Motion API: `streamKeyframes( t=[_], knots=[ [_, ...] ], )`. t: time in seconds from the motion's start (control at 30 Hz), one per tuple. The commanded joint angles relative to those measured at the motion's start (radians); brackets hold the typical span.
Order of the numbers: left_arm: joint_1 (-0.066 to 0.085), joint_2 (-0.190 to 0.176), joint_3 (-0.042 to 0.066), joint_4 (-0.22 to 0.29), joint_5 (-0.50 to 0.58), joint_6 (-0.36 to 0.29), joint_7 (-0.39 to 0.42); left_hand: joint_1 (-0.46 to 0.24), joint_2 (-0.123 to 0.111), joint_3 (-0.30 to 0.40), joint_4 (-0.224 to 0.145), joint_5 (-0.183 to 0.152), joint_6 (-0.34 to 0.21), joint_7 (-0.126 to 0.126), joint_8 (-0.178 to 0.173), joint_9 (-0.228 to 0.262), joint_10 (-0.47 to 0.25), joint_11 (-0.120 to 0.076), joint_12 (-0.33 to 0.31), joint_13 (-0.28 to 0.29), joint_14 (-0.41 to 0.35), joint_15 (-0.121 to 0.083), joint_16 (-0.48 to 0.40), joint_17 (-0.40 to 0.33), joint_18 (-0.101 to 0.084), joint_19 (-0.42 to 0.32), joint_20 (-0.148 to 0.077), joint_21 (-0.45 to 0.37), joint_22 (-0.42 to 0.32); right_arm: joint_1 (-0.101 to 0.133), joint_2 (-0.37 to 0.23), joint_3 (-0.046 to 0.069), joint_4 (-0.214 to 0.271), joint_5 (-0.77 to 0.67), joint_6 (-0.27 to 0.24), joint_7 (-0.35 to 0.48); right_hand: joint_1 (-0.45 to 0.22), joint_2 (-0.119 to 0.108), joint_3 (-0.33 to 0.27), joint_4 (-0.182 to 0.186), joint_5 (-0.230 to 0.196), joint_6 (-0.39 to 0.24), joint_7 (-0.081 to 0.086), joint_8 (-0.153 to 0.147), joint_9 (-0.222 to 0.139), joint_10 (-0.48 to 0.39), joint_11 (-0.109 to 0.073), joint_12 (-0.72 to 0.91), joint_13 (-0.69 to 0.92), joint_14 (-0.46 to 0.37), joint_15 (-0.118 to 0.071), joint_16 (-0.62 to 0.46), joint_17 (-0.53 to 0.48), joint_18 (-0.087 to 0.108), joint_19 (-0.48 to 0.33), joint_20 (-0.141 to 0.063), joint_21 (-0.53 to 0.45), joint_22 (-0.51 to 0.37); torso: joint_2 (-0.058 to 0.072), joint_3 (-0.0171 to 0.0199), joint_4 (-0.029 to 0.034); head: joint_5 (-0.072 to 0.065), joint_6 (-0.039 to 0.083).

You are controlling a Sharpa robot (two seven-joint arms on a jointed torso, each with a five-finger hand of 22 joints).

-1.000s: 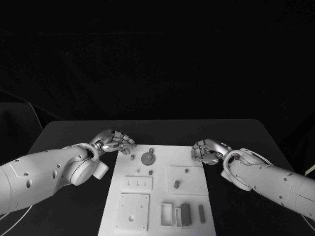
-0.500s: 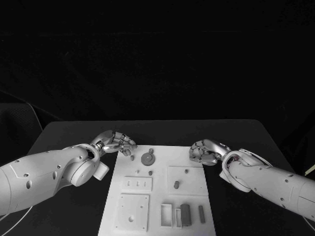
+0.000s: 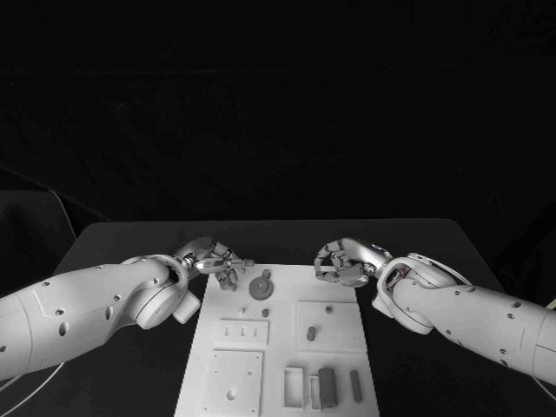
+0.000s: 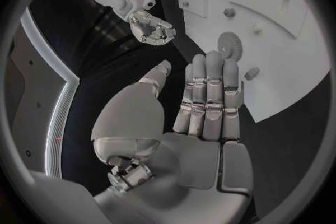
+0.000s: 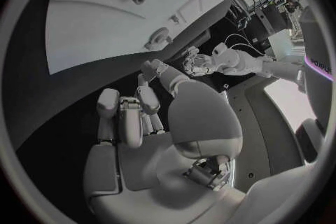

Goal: Assemble the parts on the task board

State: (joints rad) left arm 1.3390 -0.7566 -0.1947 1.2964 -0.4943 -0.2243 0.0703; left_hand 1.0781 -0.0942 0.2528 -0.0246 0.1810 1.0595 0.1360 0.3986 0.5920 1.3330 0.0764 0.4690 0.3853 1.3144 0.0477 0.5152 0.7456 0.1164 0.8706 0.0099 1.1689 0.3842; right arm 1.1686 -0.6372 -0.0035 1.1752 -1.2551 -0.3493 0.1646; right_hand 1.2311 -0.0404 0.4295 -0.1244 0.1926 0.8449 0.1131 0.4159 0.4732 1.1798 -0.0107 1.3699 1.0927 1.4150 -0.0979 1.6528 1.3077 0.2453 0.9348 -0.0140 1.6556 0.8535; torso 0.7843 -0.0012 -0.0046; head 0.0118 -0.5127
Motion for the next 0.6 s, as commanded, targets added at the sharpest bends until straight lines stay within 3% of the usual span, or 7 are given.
streamKeyframes(
  t=[0.03, 0.1, 0.2, 0.3, 0.47, 0.5, 0.6],
  knots=[
    [0.016, 0.017, 0.002, 0.005, -0.059, 0.010, -0.134, -0.011, -0.005, -0.018, -0.004, 0.004, 0.042, -0.006, 0.005, 0.008, 0.066, -0.029, 0.059, 0.038, 0.042, -0.027, 0.073, 0.073, 0.022, 0.070, -0.017, 0.048, 0.018, 0.011, 0.003, 0.000, 0.026, -0.029, 0.060, -0.051, 0.003, 0.003, 0.006, -0.002, 0.005, 0.034, 0.026, 0.003, 0.002, 0.001, -0.005, 0.006, -0.001, -0.001, 0.000, 0.038, 0.071, 0.012, 0.007, 0.000, 0.074, 0.001, -0.017, -0.0002, -0.0033, 0.008, 0.002],
    [0.021, 0.028, 0.002, 0.004, -0.061, 0.026, -0.179, -0.020, -0.005, -0.026, 0.001, 0.003, 0.058, -0.009, 0.003, 0.011, 0.080, -0.038, 0.088, 0.057, 0.051, -0.036, 0.106, 0.106, 0.026, 0.091, -0.022, 0.066, 0.024, 0.016, 0.011, 0.000, 0.039, -0.026, 0.067, -0.060, 0.003, 0.001, 0.005, -0.002, 0.004, 0.035, 0.026, 0.004, 0.002, 0.001, -0.005, 0.006, -0.001, -0.001, 0.000, 0.038, 0.070, 0.012, 0.007, 0.000, 0.075, 0.001, -0.023, -0.0003, -0.0040, 0.010, -0.001],
    [0.028, 0.046, 0.000, 0.002, -0.075, 0.027, -0.222, -0.077, -0.006, -0.053, 0.045, 0.002, 0.085, -0.014, -0.009, 0.017, 0.093, -0.055, 0.159, 0.104, 0.055, -0.054, 0.179, 0.184, 0.033, 0.125, -0.035, 0.103, 0.038, 0.022, 0.032, 0.000, 0.047, -0.026, 0.077, -0.077, 0.003, 0.000, 0.005, -0.002, 0.004, 0.036, 0.027, 0.004, 0.002, 0.002, -0.006, 0.006, -0.002, -0.001, 0.000, 0.038, 0.070, 0.012, 0.008, 0.000, 0.075, 0.001, -0.031, -0.0009, -0.0066, 0.009, 0.000],
    [0.032, 0.059, -0.003, 0.002, -0.079, 0.032, -0.262, -0.137, 0.004, -0.119, 0.114, 0.003, 0.125, -0.023, -0.026, 0.037, 0.115, -0.104, 0.367, 0.240, 0.081, -0.105, 0.366, 0.352, 0.057, 0.202, -0.071, 0.213, 0.087, 0.023, 0.056, 0.000, 0.047, -0.030, 0.086, -0.089, 0.002, -0.003, 0.004, -0.002, 0.004, 0.037, 0.028, 0.004, 0.002, 0.002, -0.006, 0.006, -0.002, -0.002, 0.000, 0.037, 0.068, 0.012, 0.008, 0.000, 0.075, 0.002, -0.037, -0.0005, -0.0102, 0.010, 0.001],
    [0.040, 0.083, -0.005, 0.002, -0.106, 0.025, -0.321, -0.144, 0.017, -0.173, 0.131, 0.003, 0.160, -0.037, -0.019, 0.073, 0.116, -0.145, 0.578, 0.385, 0.111, -0.146, 0.541, 0.487, 0.087, 0.260, -0.094, 0.334, 0.142, 0.023, 0.091, 0.000, 0.044, -0.031, 0.107, -0.100, 0.002, -0.003, 0.003, -0.002, 0.004, 0.037, 0.028, 0.004, 0.002, 0.002, -0.006, 0.006, -0.002, -0.002, 0.000, 0.038, 0.068, 0.012, 0.008, 0.000, 0.075, 0.002, -0.049, -0.0006, -0.0136, 0.013, -0.003],
    [0.041, 0.087, -0.006, 0.004, -0.109, 0.021, -0.333, -0.134, 0.019, -0.185, 0.130, 0.003, 0.170, -0.042, -0.013, 0.089, 0.125, -0.159, 0.653, 0.436, 0.130, -0.158, 0.606, 0.531, 0.101, 0.286, -0.098, 0.380, 0.163, 0.023, 0.098, 0.000, 0.040, -0.031, 0.113, -0.098, 0.001, -0.003, 0.003, -0.002, 0.004, 0.037, 0.028, 0.004, 0.002, 0.002, -0.006, 0.006, -0.002, -0.003, 0.000, 0.037, 0.067, 0.012, 0.008, 0.000, 0.075, 0.002, -0.051, 0.0001, -0.0137, 0.014, -0.003],
    [0.045, 0.092, -0.006, 0.015, -0.098, 0.012, -0.364, -0.093, 0.024, -0.191, 0.117, 0.002, 0.171, -0.044, -0.011, 0.107, 0.126, -0.170, 0.728, 0.490, 0.143, -0.166, 0.672, 0.574, 0.119, 0.304, -0.100, 0.429, 0.184, 0.022, 0.116, 0.000, 0.032, -0.029, 0.125, -0.095, -0.001, -0.006, 0.002, -0.001, 0.003, 0.039, 0.029, 0.004, 0.002, 0.002, -0.006, 0.007, -0.002, -0.003, 0.000, 0.037, 0.066, 0.012, 0.009, 0.000, 0.076, 0.002, -0.056, -0.0001, -0.0134, 0.012, -0.006]
  ],
)
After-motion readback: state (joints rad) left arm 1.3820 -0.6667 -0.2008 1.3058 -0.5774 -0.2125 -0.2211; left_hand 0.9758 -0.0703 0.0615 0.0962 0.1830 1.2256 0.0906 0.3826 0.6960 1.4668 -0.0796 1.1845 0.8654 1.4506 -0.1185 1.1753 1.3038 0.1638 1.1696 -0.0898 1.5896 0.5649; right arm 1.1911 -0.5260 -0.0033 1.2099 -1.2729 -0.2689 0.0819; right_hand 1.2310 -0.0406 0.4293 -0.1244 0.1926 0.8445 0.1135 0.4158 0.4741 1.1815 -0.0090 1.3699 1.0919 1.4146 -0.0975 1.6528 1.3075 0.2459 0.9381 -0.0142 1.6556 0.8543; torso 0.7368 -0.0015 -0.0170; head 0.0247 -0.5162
